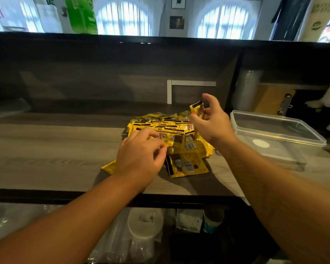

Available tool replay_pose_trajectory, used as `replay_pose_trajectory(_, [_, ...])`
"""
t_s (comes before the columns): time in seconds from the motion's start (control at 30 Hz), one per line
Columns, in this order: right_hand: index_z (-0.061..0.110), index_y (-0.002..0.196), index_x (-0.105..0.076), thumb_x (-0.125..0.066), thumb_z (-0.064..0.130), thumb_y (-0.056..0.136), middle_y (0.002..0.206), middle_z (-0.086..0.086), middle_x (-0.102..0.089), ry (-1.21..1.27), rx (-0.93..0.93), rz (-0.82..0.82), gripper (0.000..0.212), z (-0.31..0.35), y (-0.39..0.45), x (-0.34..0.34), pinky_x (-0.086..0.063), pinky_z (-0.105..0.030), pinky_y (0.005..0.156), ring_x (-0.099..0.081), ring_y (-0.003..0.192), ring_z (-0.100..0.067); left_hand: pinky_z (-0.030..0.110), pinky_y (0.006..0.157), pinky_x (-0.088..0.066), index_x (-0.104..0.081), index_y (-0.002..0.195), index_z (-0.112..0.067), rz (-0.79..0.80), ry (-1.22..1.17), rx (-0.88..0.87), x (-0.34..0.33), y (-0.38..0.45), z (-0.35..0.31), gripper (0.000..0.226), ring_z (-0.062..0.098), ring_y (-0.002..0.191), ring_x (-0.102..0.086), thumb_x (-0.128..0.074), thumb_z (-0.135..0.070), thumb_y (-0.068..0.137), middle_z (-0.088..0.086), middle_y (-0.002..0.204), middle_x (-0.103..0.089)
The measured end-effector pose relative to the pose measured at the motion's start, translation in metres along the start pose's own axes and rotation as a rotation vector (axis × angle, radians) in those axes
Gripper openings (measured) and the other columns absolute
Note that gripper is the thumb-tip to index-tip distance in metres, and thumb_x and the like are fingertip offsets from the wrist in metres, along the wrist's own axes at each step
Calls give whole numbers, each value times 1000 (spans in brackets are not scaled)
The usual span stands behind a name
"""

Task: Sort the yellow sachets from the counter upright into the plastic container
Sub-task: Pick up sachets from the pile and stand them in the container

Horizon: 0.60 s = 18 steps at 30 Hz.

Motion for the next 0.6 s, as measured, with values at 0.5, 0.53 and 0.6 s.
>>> replay_pose_trajectory(0.5, [16, 111, -67, -44, 36, 98, 100, -14, -75, 911, -648, 108, 33, -59, -23, -11, -54, -50, 88, -73, 90, -33, 46, 79, -61, -68, 95, -24, -156, -1072, 954, -54, 47, 20, 23, 16, 87, -74, -47, -30, 103, 0, 92, -75])
replay_pose_trajectory(0.53, [15, 110, -67, -43, 36, 98, 100, -15, -75, 914, -652, 115, 33, -62, -23, -11, -53, -50, 90, -73, 91, -33, 47, 80, -61, -67, 97, -23, -159, -1174, 1032, -64, 46, 19, 23, 18, 86, -74, -47, -30, 104, 0, 90, -76])
replay_pose_trajectory(0.6, [14, 102, -67, -46, 32, 97, 91, -14, -76, 923, -653, 113, 28, -64, -24, -8, -54, -46, 83, -73, 84, -31, 47, 80, -60, -67, 103, -22, -144, -1322, 1147, -83, 41, 19, 22, 19, 83, -75, -47, -31, 104, 1, 86, -77])
Point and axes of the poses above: each hand's wrist, its own y-axis towards the middle knuckle, its own x-axis out of the back of the hand, z = x × y, the point moved 9 cm from there along y, towards the middle knuckle
